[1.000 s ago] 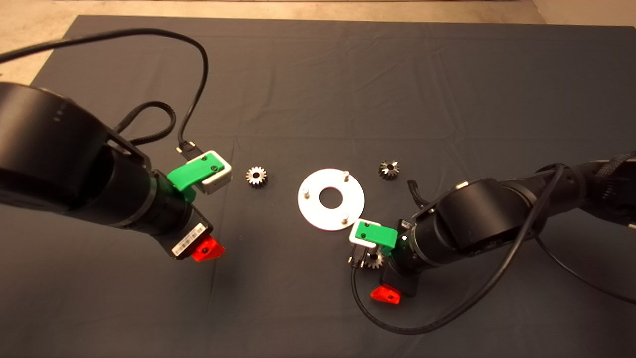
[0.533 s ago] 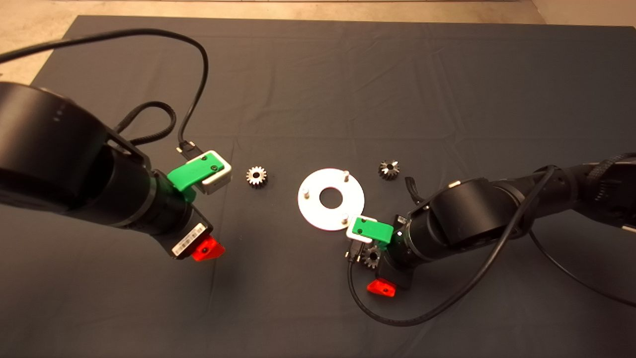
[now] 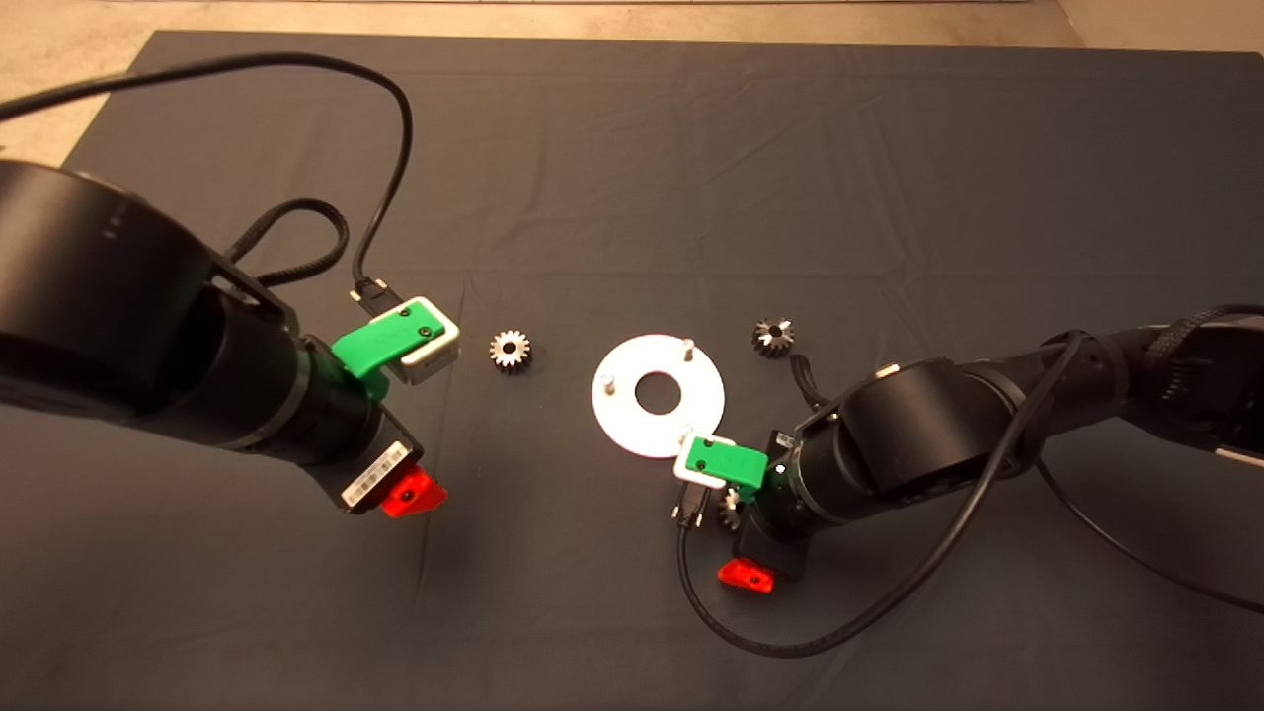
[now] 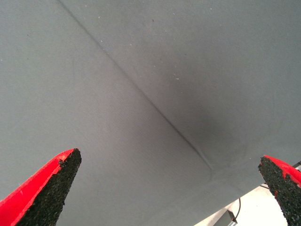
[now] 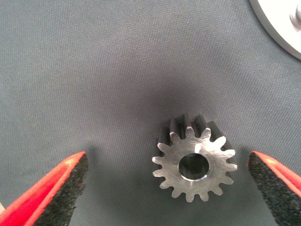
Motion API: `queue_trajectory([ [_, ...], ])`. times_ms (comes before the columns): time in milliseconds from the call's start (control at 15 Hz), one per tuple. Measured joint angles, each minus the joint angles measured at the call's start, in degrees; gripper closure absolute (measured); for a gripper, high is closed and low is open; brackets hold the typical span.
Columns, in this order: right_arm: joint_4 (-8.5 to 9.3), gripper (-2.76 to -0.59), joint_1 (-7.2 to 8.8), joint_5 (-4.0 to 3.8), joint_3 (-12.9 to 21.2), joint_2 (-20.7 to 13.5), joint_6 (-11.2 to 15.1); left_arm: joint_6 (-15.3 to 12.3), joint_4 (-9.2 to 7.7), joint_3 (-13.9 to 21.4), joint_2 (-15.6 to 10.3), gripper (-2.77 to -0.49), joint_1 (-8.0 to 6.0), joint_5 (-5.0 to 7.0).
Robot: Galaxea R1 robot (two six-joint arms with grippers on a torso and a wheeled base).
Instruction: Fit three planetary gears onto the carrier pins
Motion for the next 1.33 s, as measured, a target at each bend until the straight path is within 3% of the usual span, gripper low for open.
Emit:
queue_trajectory([
  [333,-0.01,-2.25,0.0,-0.02,0.0,0.0,0.0,0.0,0.04,0.0,-0.8,-2.77,-0.5,0.0],
  [467,-0.04,-2.24,0.0,-0.02,0.0,0.0,0.0,0.0,0.04,0.0,-1.3,-2.77,-0.97,0.02],
  [1333,-0.54,-1.46,0.0,-0.31,-0.3,-0.2,-1.9,0.0,0.04,0.1,-1.7,-2.77,-1.57,0.0],
])
